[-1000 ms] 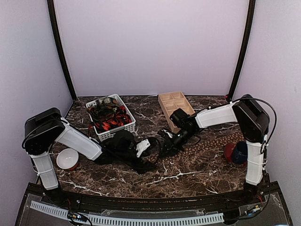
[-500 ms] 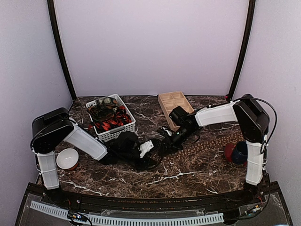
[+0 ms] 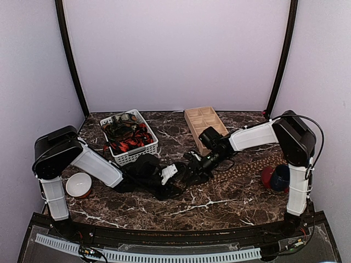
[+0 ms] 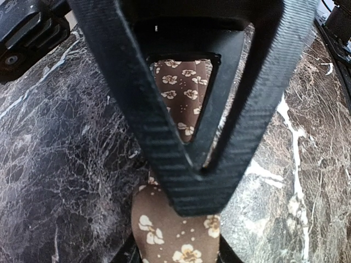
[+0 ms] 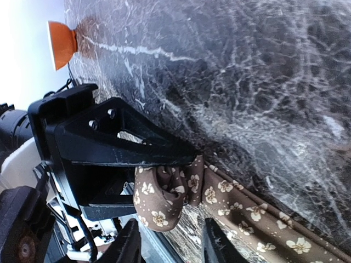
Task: Roll the ties
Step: Adjust the tie at the center of the board.
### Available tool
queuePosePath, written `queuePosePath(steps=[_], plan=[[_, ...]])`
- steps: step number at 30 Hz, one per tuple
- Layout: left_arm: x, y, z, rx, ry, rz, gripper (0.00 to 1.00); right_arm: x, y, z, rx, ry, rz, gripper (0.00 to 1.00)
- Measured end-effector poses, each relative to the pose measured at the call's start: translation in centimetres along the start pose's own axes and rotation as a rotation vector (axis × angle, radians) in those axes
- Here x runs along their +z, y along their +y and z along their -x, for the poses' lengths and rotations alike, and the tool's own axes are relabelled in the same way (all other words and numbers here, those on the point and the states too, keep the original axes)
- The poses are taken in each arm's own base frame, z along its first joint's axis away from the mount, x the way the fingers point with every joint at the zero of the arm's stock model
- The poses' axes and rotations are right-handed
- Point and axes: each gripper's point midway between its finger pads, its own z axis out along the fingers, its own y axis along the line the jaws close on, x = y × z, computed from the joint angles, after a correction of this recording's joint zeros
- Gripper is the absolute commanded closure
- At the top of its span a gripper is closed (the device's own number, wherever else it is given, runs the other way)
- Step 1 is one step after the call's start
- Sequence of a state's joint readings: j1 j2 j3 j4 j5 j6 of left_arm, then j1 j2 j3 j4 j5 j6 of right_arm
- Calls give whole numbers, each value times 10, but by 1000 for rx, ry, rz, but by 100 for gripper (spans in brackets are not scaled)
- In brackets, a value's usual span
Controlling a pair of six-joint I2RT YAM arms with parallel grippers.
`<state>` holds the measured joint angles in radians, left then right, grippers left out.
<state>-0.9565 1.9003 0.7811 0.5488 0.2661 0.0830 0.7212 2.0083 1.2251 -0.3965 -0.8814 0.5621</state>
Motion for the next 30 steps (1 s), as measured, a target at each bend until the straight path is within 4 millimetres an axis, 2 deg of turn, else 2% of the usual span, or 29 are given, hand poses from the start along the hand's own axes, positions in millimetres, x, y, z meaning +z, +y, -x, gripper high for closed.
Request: queuePosePath(steps=[6, 8, 9, 10, 11, 13, 19, 22, 26, 30], plan=[[0, 0, 0, 9, 1, 1, 66, 1, 5, 6, -15, -6, -1, 88], [0, 0, 0, 19, 2, 4, 66, 1, 6, 9, -24, -10, -2, 91], [0, 0, -1, 25, 3, 6, 66, 1, 6, 10, -21, -10, -4, 89], [0, 0, -1, 31, 5, 9, 66, 1, 6, 10, -24, -9, -5, 82], [0, 0, -1, 37, 6, 10, 66, 1, 6, 10, -25, -8, -5, 71], [-1, 1, -1, 47, 7, 13, 66, 2, 4, 9, -19, -2, -8, 62], [-1, 0, -1, 50, 8, 12, 66, 4, 3, 5, -22, 12, 12, 59], [-1, 0, -1, 50, 8, 12, 66, 7, -1, -2, 3, 24, 19, 63], [-1, 0, -2, 50, 8, 12, 66, 10, 1, -3, 4, 30, 24, 85], [-4, -2, -4, 55, 5, 5, 66, 11, 0, -4, 1, 32, 10, 97]])
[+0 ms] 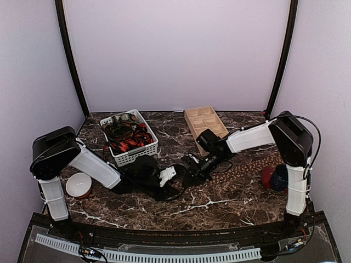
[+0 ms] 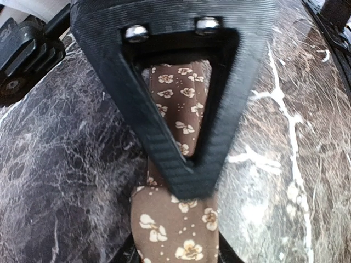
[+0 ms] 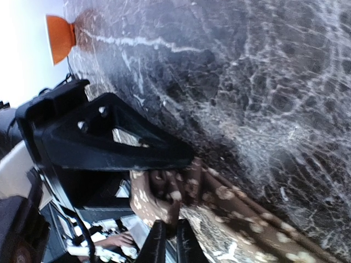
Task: Roll the ties
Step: Adjust the tie at the center of the board.
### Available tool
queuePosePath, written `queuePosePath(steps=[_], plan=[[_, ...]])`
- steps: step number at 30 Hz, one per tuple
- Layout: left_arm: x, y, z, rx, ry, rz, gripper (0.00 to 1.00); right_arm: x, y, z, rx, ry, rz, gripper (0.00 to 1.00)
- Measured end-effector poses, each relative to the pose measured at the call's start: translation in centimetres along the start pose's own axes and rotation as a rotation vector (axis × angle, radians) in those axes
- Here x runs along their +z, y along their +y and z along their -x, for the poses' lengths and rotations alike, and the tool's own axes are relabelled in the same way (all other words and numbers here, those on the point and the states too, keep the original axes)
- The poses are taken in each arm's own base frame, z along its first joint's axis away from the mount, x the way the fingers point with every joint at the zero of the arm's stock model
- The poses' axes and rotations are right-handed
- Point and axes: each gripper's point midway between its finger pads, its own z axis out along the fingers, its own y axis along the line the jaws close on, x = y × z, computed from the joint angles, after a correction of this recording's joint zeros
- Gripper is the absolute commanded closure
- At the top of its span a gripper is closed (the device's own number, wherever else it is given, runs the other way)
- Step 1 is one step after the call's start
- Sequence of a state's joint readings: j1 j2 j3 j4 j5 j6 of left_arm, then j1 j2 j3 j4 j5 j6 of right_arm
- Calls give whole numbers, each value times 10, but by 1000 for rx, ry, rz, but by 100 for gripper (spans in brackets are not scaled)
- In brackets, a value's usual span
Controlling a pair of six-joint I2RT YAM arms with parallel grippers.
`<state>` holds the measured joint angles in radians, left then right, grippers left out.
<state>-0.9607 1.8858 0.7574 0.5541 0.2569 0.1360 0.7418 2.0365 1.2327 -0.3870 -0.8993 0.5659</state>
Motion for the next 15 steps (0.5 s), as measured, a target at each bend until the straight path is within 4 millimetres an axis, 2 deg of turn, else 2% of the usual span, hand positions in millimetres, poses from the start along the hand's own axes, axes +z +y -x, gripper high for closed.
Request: queuePosePath(steps=[1, 8, 11, 13, 15], plan=[[-2, -1, -1, 3, 0, -3, 66, 0, -1, 0, -1, -1, -6, 100], [-10, -6, -8, 51, 5, -17, 63, 0, -5, 2, -8, 3, -20, 99], [-10, -7, -9, 68, 6, -23, 63, 2, -6, 3, -12, 7, -20, 76], [-10, -8, -9, 74, 9, -25, 63, 2, -4, 3, -19, 7, -9, 67], [-10, -8, -8, 76, 12, -27, 63, 2, 0, 5, -20, 4, 7, 63]])
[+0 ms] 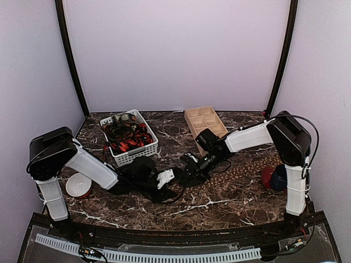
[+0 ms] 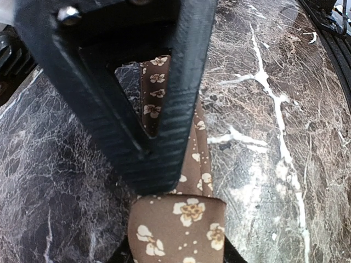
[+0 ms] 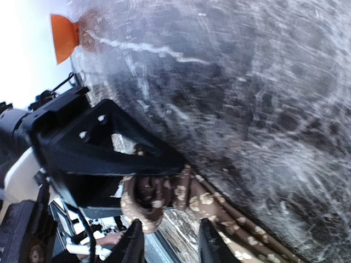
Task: Roll the ties
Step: Adjust the tie at the center of the board.
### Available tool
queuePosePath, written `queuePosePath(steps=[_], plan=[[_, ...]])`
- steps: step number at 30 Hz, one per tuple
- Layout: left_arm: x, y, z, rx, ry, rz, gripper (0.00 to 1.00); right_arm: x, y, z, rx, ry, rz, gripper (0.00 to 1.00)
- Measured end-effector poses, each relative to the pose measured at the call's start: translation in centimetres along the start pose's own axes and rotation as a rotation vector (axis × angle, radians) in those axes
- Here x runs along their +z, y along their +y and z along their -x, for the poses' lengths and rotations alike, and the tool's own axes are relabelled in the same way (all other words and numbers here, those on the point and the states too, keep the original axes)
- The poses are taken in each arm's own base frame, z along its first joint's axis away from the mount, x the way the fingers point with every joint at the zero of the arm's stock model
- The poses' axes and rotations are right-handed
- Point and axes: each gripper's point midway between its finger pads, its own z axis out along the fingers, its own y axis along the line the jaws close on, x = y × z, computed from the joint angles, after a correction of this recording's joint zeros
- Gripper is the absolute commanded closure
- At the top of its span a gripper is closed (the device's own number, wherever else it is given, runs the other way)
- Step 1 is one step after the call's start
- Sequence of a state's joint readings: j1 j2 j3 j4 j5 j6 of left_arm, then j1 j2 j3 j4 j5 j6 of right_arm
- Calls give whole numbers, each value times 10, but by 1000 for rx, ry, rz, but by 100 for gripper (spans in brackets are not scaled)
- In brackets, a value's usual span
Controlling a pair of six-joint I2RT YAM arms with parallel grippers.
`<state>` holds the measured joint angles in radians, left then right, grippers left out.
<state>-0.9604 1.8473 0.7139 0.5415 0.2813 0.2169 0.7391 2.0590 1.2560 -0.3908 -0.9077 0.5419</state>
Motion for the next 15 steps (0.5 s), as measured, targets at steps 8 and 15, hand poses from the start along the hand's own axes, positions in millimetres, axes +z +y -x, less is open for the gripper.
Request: queuePosePath(steps=[8, 15], plan=[[0, 0, 0, -1, 2, -1, 63, -4, 17, -1, -27, -6, 60, 59], [0, 0, 0, -3, 5, -2, 63, 7, 25, -5, -56, 40, 61, 76]])
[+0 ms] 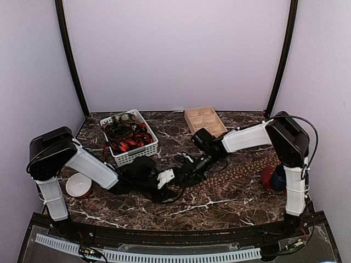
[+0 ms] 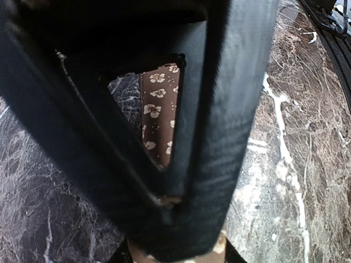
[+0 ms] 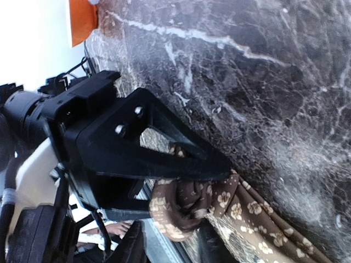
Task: Roll the ties
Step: Adjust the tie at the center of the board.
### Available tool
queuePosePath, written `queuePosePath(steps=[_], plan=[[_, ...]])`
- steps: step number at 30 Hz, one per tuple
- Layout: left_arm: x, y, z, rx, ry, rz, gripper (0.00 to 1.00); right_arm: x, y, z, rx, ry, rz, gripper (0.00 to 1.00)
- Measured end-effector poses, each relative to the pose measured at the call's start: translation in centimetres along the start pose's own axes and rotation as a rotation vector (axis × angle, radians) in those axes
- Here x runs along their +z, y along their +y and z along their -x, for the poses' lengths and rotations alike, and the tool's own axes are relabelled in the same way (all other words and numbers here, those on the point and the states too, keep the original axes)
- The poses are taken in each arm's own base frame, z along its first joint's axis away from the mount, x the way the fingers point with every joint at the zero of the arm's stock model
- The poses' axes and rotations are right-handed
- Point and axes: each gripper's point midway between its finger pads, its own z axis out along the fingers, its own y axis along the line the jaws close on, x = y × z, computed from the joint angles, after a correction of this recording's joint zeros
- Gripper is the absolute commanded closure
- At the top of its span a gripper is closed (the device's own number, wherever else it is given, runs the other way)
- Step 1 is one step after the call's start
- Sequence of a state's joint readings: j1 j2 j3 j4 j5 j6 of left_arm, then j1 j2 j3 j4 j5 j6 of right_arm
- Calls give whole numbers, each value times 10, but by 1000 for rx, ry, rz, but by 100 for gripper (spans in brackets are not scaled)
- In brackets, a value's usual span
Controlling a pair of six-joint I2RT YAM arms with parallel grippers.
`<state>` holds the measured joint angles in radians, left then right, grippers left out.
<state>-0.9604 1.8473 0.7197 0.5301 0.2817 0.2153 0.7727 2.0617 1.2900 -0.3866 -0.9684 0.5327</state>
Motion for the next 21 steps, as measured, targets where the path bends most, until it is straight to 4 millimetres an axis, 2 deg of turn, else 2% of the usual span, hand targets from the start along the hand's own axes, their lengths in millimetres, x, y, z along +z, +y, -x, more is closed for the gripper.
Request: queuePosePath(steps=[3, 5, 10, 11, 15, 17, 21], plan=[[0, 0, 0, -2, 0, 0, 63, 3, -2, -1, -4, 12, -16, 93], [0, 0, 0, -2, 0, 0, 63, 3, -5, -2, -4, 17, -34, 100], [0, 0, 0, 0, 0, -1, 62, 2, -12, -2, -14, 24, -79, 100], [0, 0, 0, 2, 0, -1, 59, 3, -14, -1, -13, 24, -86, 100], [0, -1, 0, 12, 0, -5, 33, 2, -21, -1, -16, 21, -123, 100], [0, -1, 0, 14, -2, -7, 29, 2, -25, 0, -18, 18, -142, 100], [-4, -4, 0, 4, -1, -15, 27, 5, -39, 0, -16, 18, -182, 100]])
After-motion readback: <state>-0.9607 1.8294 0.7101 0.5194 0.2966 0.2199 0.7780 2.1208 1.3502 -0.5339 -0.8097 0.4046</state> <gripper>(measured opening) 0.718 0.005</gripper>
